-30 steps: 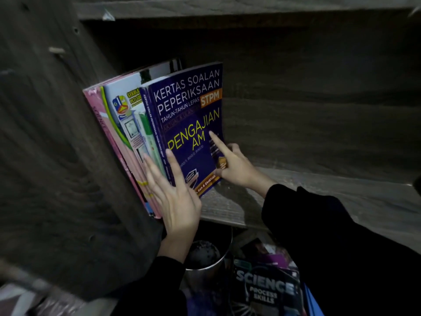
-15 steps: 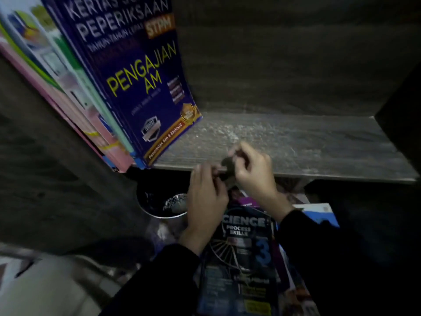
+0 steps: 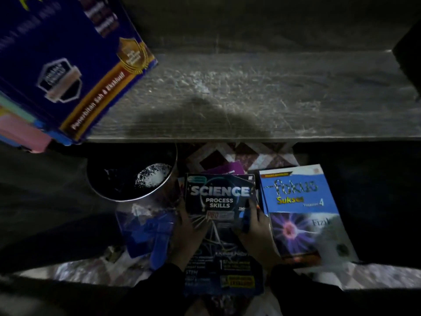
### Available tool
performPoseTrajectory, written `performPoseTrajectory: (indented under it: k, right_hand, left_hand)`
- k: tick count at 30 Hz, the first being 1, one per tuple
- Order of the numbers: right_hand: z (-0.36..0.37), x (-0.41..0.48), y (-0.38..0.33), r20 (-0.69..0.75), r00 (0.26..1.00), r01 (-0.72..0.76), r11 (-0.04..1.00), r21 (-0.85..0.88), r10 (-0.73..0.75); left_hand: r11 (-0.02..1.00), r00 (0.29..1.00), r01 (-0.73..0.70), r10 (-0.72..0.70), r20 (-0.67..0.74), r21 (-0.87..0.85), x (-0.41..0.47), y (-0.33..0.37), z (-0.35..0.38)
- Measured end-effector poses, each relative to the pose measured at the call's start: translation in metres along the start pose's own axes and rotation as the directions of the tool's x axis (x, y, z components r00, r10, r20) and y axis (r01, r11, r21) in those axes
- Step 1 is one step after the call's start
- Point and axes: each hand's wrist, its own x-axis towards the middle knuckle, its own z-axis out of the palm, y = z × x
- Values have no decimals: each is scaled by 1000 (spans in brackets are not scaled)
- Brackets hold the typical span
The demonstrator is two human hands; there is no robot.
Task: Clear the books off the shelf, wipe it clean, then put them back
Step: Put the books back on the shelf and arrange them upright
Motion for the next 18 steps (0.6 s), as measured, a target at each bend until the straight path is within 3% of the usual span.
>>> performPoseTrajectory:
  k: [2, 6, 11, 16, 18]
  right_hand:
    - [5, 8, -3, -63, 998, -8, 1000, 18, 9]
    - [5, 24, -10, -82, 995, -59, 993, -104, 51]
    - [10, 25, -1, -25, 998, -57, 975, -215, 52]
    - [0, 22, -5, 59, 987, -141, 979, -146, 151]
    - [3, 5, -7, 56, 989, -137, 990, -16, 138]
  left_hand:
    - [999, 1000, -23, 23, -8, -33, 6, -3, 3]
    - [991, 1000, -18, 19, 8, -131, 7, -1, 1]
    - [998, 1000, -7, 7, 1, -62, 6, -6, 4]
    - [999, 999, 45, -44, -9, 15, 8, -8, 0]
    - [998, 999, 49, -49, 3, 37, 8, -9, -4]
